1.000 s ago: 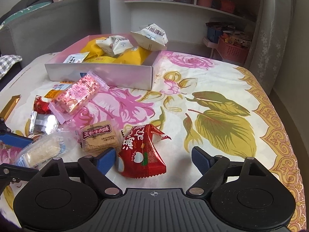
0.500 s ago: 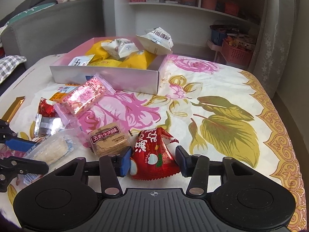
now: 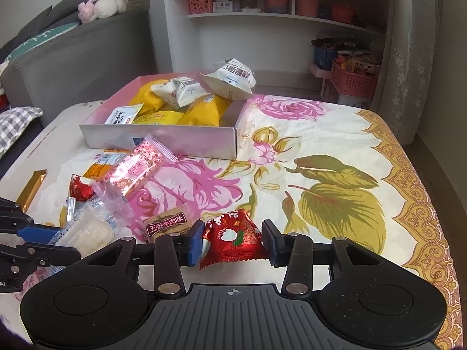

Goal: Organize snacks
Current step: 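Close the left tool on the bread packet while the right tool closes on the red packet, then carry the bread packet into the box with the left tool while the right tool drops the red packet in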

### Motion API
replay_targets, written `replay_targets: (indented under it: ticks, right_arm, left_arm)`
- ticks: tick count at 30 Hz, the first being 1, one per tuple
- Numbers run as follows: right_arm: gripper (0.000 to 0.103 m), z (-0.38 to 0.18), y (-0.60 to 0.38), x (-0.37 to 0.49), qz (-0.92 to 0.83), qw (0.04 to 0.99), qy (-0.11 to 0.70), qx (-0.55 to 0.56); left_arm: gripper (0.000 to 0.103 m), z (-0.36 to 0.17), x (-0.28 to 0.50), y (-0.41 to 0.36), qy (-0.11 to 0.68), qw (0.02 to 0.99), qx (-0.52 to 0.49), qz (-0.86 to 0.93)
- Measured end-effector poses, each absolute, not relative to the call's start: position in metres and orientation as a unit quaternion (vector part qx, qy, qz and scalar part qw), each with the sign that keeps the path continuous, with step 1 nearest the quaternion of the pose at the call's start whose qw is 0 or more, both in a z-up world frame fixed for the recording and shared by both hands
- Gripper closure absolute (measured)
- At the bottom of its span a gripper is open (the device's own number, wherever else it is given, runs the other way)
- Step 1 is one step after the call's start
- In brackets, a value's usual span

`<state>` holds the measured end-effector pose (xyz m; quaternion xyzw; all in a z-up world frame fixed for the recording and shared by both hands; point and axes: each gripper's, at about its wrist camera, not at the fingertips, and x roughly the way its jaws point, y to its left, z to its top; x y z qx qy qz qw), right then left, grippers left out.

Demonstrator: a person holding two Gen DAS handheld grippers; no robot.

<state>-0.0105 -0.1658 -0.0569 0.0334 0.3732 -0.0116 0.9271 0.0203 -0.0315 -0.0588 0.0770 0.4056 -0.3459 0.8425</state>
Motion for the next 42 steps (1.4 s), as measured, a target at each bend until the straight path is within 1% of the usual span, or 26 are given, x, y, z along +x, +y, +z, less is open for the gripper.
replay_targets:
  ticks: [14,25,34,42]
  right_arm:
    - [0.064,-0.043,-0.171,-0.010,-0.008,0.926,0.369,0.074]
    - [0.064,-0.014,-0.174,-0.006,-0.009,0.937,0.335,0.095]
    - [0.064,0.007,-0.164,0.020,-0.004,0.943,0.310,0.119]
    - [0.064,0.015,-0.158,0.054,-0.007,0.945,0.293,0.149]
  left_arm:
    - [0.084,-0.045,0.026,-0.024,0.393,0.855,0.053,-0.335]
    - [0.085,-0.032,0.038,-0.016,0.380,0.868,0.032,-0.318]
    - [0.085,-0.017,0.065,-0.004,0.370,0.888,0.002,-0.275]
    - [0.085,-0.011,0.098,0.006,0.362,0.905,-0.028,-0.223]
